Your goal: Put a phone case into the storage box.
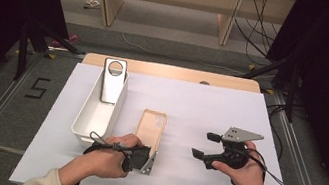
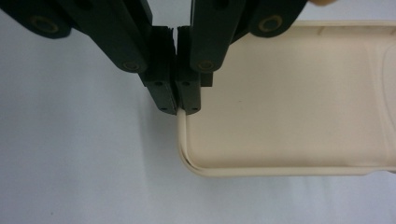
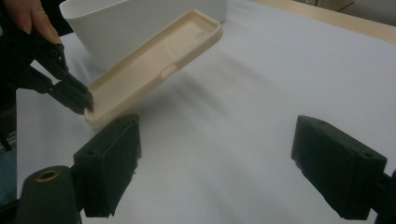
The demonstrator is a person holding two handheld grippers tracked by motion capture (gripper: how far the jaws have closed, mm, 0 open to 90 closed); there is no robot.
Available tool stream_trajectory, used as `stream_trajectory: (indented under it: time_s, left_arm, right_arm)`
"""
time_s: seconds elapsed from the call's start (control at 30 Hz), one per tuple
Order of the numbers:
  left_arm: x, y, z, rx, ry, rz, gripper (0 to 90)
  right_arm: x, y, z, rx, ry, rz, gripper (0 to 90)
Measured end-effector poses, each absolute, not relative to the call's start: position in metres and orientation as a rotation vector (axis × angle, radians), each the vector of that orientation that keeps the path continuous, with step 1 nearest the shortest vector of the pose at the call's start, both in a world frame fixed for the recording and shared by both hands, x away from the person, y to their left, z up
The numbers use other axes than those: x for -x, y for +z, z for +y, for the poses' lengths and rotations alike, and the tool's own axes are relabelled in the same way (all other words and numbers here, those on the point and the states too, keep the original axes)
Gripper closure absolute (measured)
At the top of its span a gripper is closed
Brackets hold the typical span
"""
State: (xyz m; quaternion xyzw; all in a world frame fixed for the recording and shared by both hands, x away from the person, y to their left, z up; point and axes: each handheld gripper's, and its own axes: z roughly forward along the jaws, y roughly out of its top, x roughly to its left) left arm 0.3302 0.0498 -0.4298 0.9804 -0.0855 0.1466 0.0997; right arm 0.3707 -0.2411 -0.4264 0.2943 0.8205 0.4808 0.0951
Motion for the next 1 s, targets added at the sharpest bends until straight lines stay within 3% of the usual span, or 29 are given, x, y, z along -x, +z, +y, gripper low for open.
stream_trajectory:
  time_s: [1.0]
  left_arm:
    - [-0.323, -0.425, 0.025, -2.866, 0.453, -0.365, 87.1]
  right_arm:
    - [-0.415, -0.433, -0.192, -0.94, 1.457, 2.451, 20.6]
